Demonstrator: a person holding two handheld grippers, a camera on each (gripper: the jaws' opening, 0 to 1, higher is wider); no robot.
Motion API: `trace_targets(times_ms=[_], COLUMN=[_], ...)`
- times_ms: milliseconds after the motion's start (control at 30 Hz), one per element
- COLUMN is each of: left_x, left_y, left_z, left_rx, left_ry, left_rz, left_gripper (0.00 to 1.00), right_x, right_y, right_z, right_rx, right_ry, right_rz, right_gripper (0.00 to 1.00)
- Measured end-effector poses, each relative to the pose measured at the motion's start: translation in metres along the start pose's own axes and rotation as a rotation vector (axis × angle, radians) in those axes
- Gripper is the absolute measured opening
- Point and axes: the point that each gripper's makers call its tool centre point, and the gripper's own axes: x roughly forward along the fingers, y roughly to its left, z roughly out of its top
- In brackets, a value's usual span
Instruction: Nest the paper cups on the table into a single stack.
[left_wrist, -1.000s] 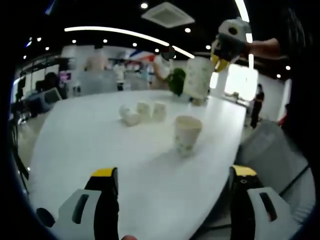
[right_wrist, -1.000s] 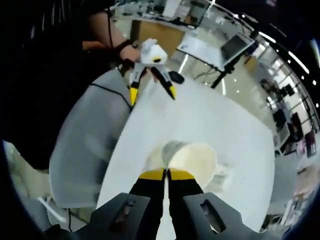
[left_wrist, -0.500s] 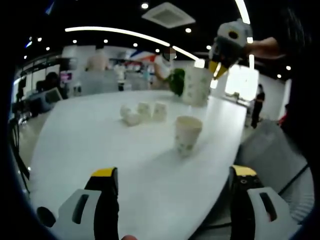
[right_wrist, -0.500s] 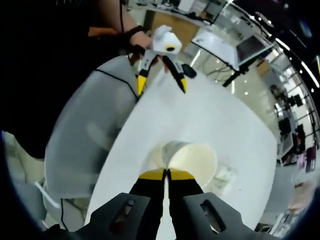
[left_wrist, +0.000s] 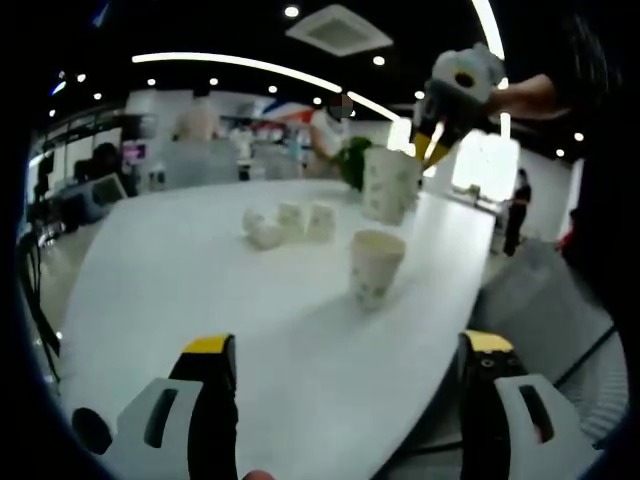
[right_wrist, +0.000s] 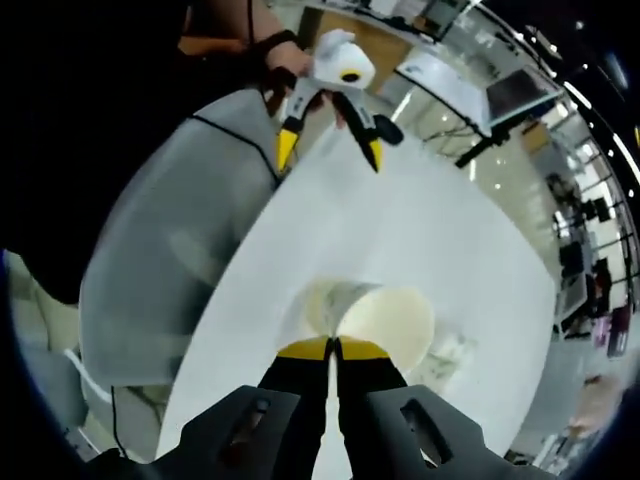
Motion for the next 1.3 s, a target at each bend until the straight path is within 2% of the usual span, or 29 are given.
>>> trace_targets(times_ms=[867,1300], left_x=[-0.003,-0.006], left_y=[0.0,0.0], left_z=[-0.004,-0.007], left_rx=[-0.01,-0.016], left_ry=[0.003,0.005], left_rz=[0.007,0.013], left_gripper=[0.9,0.9], right_x=[0.029,0.042], right_y=[0.01,0.015], right_z=[-0.005,-0.002], right_rx=[-0.07,-0.094], right_ry=[0.044,0.049], right_rz=[0.039,0.058], right_gripper=[0.0,0.0])
